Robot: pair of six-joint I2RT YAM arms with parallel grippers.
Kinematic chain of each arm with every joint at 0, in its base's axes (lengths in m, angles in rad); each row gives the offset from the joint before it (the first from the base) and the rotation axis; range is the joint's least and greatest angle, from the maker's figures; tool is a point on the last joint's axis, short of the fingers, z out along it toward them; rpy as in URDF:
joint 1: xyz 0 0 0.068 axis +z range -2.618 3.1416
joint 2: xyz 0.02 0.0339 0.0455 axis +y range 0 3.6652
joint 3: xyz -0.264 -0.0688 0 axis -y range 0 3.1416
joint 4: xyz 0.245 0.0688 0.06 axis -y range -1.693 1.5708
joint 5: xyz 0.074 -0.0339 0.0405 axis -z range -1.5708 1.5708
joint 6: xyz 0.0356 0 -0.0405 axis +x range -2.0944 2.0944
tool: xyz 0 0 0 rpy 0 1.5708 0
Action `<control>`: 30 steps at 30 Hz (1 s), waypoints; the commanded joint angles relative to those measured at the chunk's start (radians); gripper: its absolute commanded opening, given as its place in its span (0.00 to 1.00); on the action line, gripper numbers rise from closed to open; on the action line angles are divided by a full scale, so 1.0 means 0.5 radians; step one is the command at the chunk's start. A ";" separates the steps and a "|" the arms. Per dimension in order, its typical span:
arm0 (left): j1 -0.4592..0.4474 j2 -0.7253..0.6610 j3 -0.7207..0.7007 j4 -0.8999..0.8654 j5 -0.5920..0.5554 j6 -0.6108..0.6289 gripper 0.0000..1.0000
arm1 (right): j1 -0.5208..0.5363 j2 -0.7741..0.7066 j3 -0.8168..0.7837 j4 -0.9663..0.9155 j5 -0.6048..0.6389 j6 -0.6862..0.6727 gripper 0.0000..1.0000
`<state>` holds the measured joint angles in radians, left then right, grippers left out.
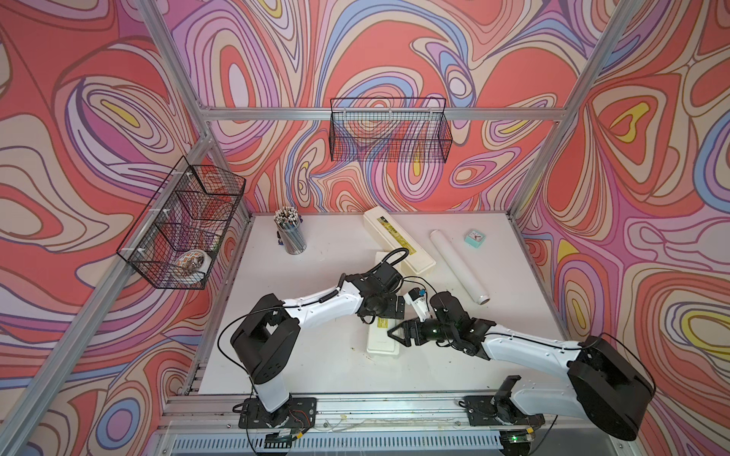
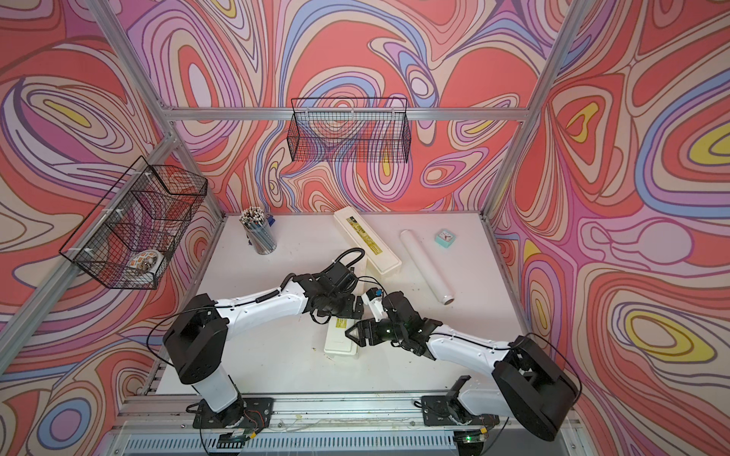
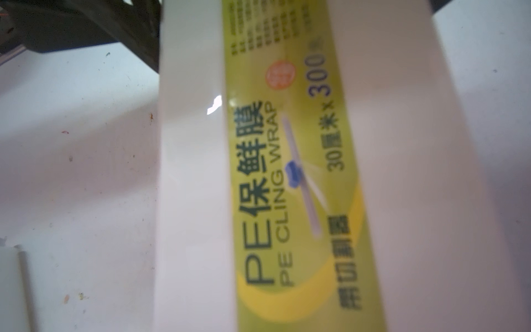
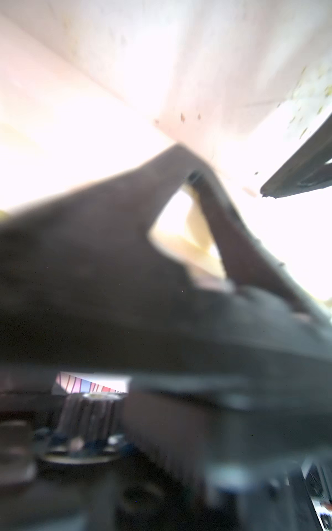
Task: Put plastic wrap rolls into dispensers
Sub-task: Close the lid on the plastic wrap cutting box.
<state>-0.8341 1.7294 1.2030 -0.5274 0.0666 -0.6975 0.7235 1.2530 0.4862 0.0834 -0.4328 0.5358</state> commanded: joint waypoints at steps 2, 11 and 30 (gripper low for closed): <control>-0.004 -0.063 0.070 -0.037 0.038 0.087 1.00 | 0.007 -0.067 -0.026 -0.131 0.123 -0.057 0.86; 0.030 0.024 0.079 -0.026 0.169 0.065 1.00 | 0.006 0.094 0.003 0.068 0.100 0.040 0.89; 0.070 0.042 -0.009 0.204 0.363 -0.203 1.00 | 0.015 0.333 0.018 0.250 0.063 0.064 0.89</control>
<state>-0.7979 1.7515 1.2079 -0.5217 0.1677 -0.7517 0.7231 1.3891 0.5114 0.2394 -0.4057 0.5781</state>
